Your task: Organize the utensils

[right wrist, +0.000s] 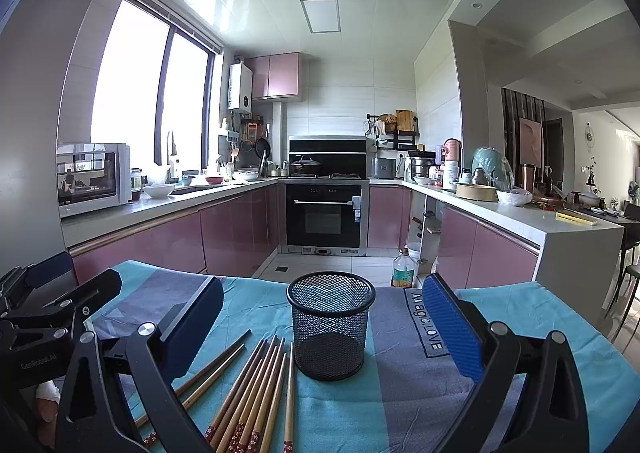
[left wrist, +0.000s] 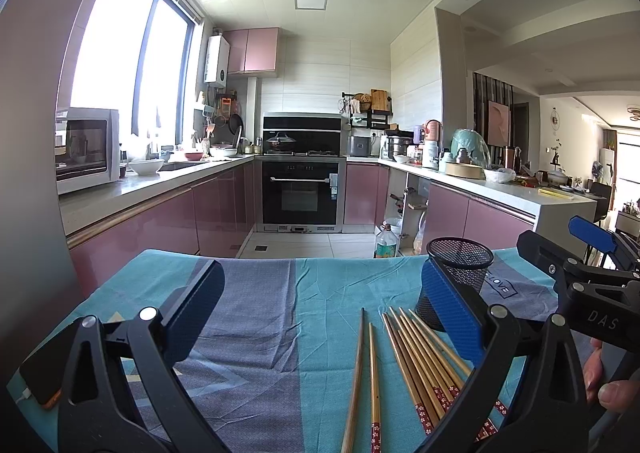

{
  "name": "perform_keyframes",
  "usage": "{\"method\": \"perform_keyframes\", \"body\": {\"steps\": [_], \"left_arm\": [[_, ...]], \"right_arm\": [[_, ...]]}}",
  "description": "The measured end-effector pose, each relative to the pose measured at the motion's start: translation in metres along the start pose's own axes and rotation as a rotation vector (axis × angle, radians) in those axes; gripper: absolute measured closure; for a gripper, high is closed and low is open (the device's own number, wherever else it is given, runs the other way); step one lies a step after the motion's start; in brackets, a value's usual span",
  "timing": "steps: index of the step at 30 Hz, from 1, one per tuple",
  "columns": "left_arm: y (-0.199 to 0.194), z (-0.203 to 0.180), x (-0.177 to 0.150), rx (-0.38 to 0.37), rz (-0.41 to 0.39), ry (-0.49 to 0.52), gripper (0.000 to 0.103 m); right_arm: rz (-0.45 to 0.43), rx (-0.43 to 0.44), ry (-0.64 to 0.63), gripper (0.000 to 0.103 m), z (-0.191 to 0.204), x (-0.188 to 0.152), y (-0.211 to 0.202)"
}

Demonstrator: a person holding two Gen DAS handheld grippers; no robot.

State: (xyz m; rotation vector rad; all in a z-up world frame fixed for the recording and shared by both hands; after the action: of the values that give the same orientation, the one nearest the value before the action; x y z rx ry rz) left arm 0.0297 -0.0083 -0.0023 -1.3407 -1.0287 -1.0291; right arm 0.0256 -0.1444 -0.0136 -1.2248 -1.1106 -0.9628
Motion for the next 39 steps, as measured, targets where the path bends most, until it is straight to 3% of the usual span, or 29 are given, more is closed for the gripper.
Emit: {"method": "perform_keyframes", "body": {"steps": [39], "left_arm": [[0.0006,-0.0017,-0.0008,0.001,0.001,0.000,0.006]], "right_arm": [[0.001,0.005,0.005,0.007,0.0001,-0.0044,0.0016]]}}
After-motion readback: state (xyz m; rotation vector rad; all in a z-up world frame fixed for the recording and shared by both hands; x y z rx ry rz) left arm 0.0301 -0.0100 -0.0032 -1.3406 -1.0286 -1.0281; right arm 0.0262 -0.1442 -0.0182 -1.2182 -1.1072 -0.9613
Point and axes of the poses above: each gripper's, at about its wrist camera, not at the fingertips, and y roughly the way its jaws point, z to its left, x to its top, the point moved 4 cm from there along y, roughly the way its jaws point, and after that the axes turned 3 degrees about z, right-handed, at the moved point
